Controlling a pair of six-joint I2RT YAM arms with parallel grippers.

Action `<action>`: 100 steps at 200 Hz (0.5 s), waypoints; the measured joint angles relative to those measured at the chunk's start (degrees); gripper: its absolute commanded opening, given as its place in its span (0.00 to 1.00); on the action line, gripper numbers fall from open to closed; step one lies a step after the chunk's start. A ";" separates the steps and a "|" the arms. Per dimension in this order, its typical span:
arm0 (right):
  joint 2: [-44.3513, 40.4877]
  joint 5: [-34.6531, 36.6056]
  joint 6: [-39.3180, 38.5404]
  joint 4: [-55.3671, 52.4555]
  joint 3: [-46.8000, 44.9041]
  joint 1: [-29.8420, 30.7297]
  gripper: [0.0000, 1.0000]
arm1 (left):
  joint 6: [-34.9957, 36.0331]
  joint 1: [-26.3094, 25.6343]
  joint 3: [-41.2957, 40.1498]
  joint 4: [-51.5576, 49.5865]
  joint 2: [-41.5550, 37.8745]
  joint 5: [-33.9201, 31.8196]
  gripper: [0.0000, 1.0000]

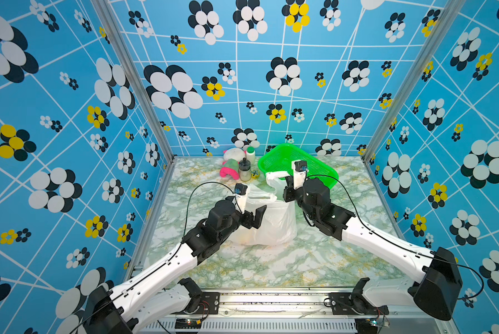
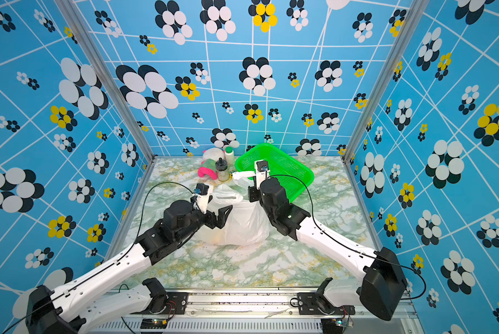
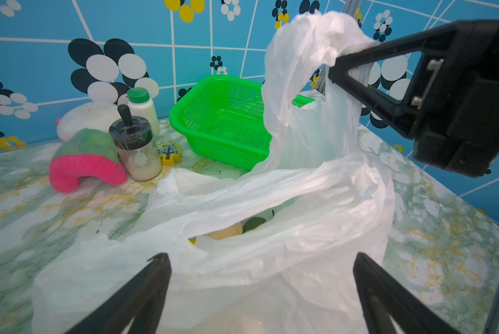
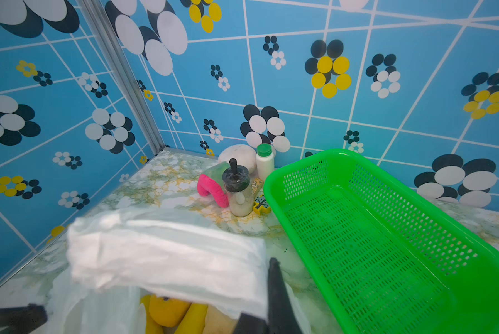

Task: Untie the knot of the plastic bag and take out the fruit
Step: Pick up the plastic bag from the center of the table.

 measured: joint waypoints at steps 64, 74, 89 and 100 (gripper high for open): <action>-0.57 -0.76 3.32 -1.90 -0.04 0.00 0.00 | 3.76 -4.15 2.64 -0.90 3.48 -9.16 0.99; -1.09 -0.92 3.72 -2.25 -0.04 0.07 0.00 | 4.17 -4.13 3.02 -1.20 4.26 -10.54 0.99; -2.03 -0.94 4.55 -2.86 -0.04 0.07 0.00 | 4.85 -4.15 4.28 -1.62 6.58 -11.32 0.99; -2.62 -0.94 5.01 -3.17 -0.04 0.07 0.00 | 5.29 -4.26 5.16 -1.68 8.20 -11.54 0.99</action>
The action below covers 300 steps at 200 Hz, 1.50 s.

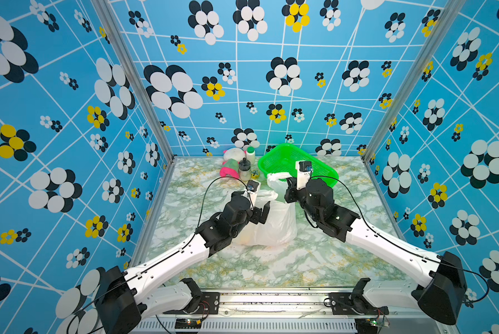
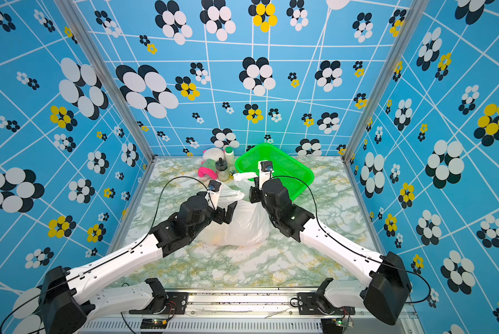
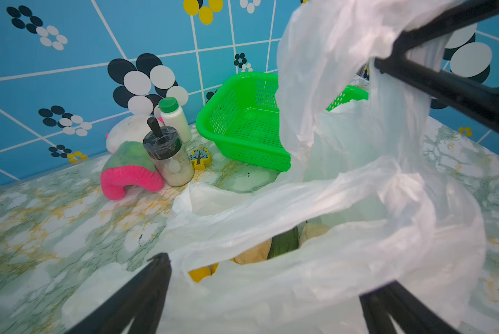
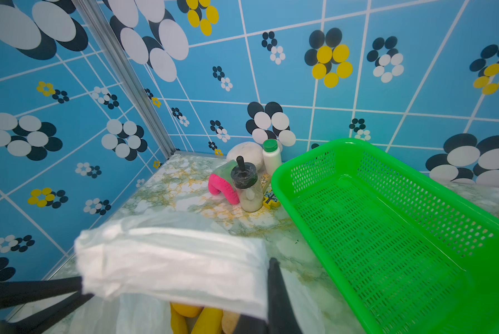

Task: Untie the knot of the plastic bag and take out the fruit
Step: Pick up the plastic bag from the center of the table, then place the plastic bag at the center of the table.

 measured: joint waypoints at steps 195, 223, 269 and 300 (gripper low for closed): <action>18.53 3.19 6.99 -6.05 25.94 -4.04 0.00 | -7.98 27.91 32.87 -17.49 9.51 6.25 0.00; 22.36 2.91 7.04 -8.94 35.98 -4.70 0.00 | -9.44 30.75 39.32 -20.96 10.60 7.69 0.00; 19.74 1.29 9.75 -9.35 31.39 -4.72 0.00 | -13.66 31.78 32.37 -21.94 4.04 7.34 0.00; 11.43 1.05 14.19 -8.35 12.76 -4.00 0.00 | -18.80 31.78 16.41 -22.10 -7.13 7.23 0.00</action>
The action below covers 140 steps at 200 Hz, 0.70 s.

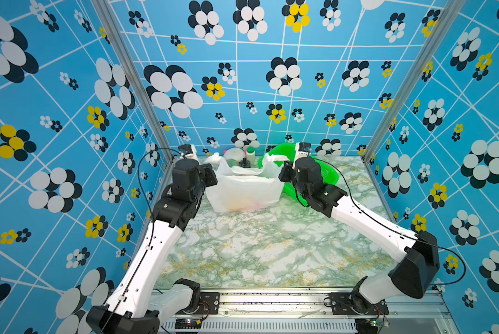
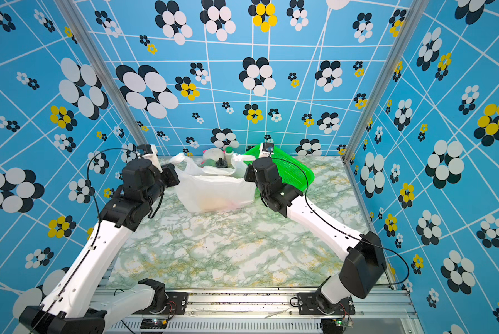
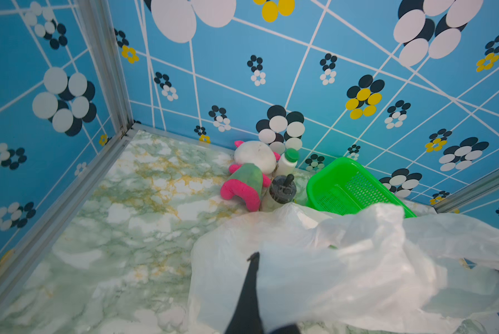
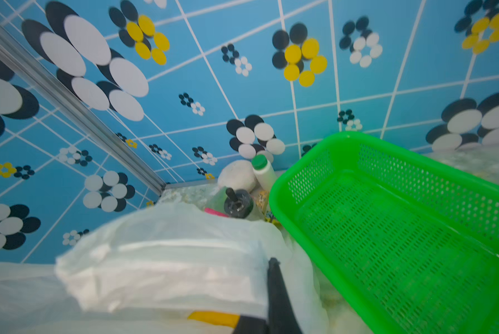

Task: Untie the knot of the plastic bag and take out the fruit
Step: Place the plastic bag at the center of the table.

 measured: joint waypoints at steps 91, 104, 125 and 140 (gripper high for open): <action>-19.21 3.08 13.29 -1.79 -31.36 8.87 0.00 | -13.62 -11.04 -26.82 -8.00 -24.65 -5.68 0.00; -21.46 3.41 14.16 -2.97 -33.09 9.09 0.00 | -14.88 -13.00 -27.65 -9.49 -27.85 -6.25 0.00; -25.03 3.37 15.04 -3.85 -35.36 9.94 0.19 | -17.44 -16.50 -30.21 -11.91 -31.95 -8.26 0.00; -27.15 3.48 15.23 -3.91 -37.29 10.97 0.44 | -19.71 -17.77 -33.24 -14.10 -33.33 -10.73 0.00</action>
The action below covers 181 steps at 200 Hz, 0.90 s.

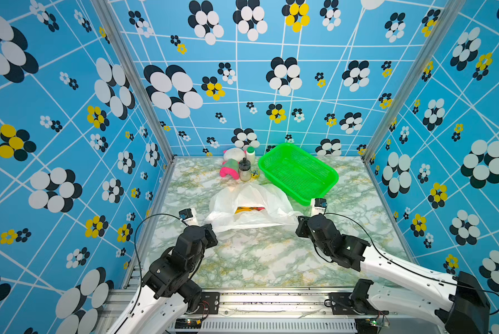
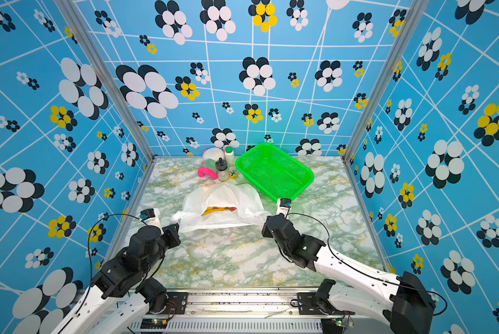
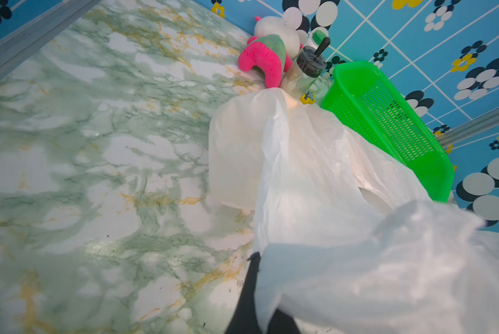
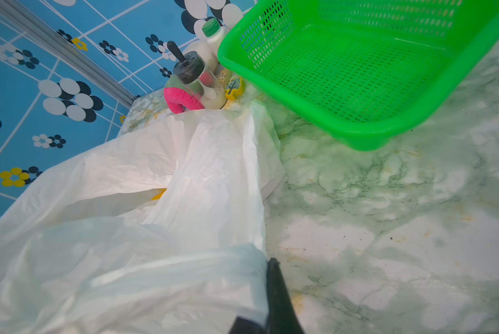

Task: Untie the knot of the plastic bag and take out the fruit
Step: Place the plastic bag at the center of the table, then open the plastic bag at the center of the table.

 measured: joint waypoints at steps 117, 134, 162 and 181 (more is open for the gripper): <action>6.91 7.89 -23.63 -11.63 27.63 11.91 0.99 | -9.07 -10.47 -7.58 -0.46 8.46 -11.54 0.00; 12.70 7.41 -26.47 -13.79 33.75 11.96 0.99 | -9.94 -10.47 -8.20 0.04 10.51 -13.16 0.00; 22.73 3.13 -30.47 -15.78 36.85 13.20 0.99 | -10.54 -10.47 -8.79 0.42 11.50 -15.34 0.00; 29.42 1.36 -32.00 -18.25 36.96 14.71 0.99 | -10.51 -10.47 -8.79 0.57 11.10 -16.17 0.00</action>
